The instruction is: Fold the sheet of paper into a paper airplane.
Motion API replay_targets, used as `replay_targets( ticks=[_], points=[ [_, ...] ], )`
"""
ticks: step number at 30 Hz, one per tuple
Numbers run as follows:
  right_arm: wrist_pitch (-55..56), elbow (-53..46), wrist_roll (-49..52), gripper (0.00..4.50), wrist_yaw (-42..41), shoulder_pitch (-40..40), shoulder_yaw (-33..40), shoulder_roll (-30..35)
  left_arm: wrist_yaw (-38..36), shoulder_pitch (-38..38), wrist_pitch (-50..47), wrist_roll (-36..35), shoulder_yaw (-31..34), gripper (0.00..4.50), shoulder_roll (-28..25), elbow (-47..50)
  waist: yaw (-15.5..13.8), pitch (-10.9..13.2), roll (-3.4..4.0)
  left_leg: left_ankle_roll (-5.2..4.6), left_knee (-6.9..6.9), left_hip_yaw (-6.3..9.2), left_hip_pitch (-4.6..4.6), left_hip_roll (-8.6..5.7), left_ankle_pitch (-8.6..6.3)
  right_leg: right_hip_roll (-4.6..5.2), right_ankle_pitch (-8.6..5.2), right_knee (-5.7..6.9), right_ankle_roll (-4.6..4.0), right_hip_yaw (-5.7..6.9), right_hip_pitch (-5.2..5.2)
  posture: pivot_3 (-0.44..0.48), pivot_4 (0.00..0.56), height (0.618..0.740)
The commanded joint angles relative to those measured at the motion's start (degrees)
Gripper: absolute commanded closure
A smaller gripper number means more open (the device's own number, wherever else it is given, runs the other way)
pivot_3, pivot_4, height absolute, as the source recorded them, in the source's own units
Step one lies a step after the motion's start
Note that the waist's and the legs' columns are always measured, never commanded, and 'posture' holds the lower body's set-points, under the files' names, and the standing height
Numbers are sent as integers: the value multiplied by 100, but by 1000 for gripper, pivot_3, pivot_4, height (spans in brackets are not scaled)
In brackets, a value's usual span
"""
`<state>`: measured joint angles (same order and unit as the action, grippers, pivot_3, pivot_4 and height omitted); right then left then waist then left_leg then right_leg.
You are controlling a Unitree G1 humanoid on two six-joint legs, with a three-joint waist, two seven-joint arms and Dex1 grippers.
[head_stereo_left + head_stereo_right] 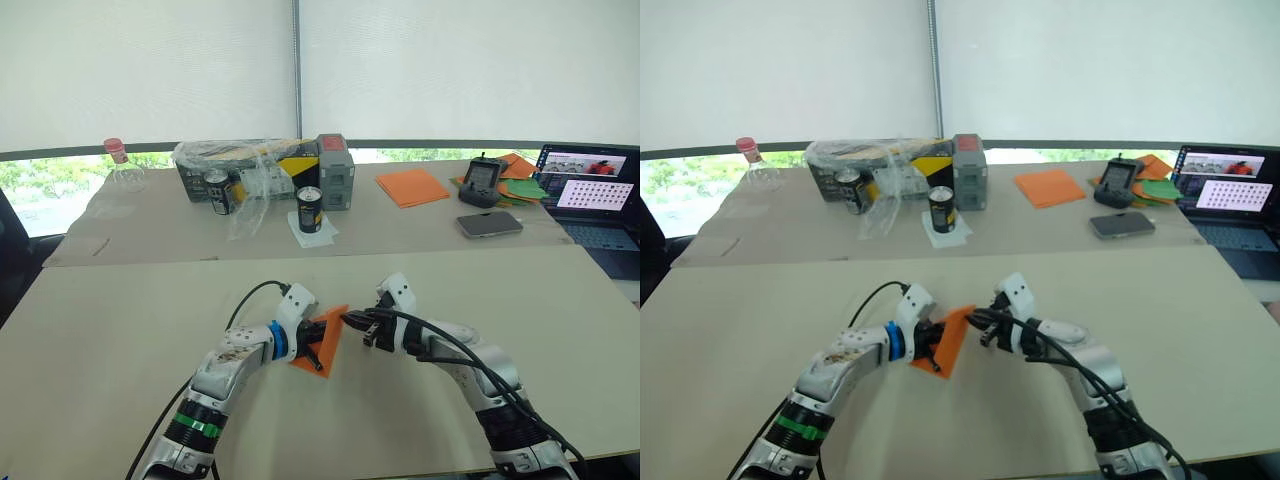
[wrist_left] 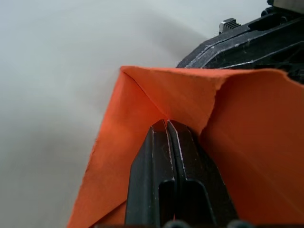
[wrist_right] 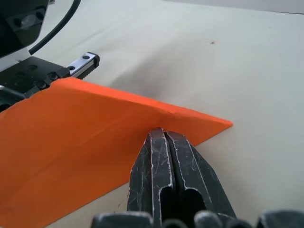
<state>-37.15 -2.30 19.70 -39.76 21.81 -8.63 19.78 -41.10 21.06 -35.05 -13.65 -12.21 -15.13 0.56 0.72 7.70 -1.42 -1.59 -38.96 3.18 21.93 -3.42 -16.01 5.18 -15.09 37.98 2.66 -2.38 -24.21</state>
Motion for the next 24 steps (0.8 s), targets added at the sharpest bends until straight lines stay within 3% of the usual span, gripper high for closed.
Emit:
replay_targets(
  ticks=[1,15,24],
  points=[
    [261,65,-104,4500,-73,131,-87,-46,10,-83,-45,-27,31,4441,-100,87,0,0,0,0,0,0,0,0,0,0,0,0,0,0,0,0,150,740],
    [817,1122,-628,4500,-403,643,-524,-318,18,-538,-148,-201,526,4441,-842,421,44,0,1,3,5,-2,-10,4,1,-1,0,2,-1,-1,1,0,150,740],
    [856,1323,-1042,4500,-571,495,-876,-144,146,-434,-179,-644,1343,4441,-1052,628,31,-1,2,4,7,-1,-18,7,1,-3,0,3,-1,1,5,0,150,740]
  ],
)
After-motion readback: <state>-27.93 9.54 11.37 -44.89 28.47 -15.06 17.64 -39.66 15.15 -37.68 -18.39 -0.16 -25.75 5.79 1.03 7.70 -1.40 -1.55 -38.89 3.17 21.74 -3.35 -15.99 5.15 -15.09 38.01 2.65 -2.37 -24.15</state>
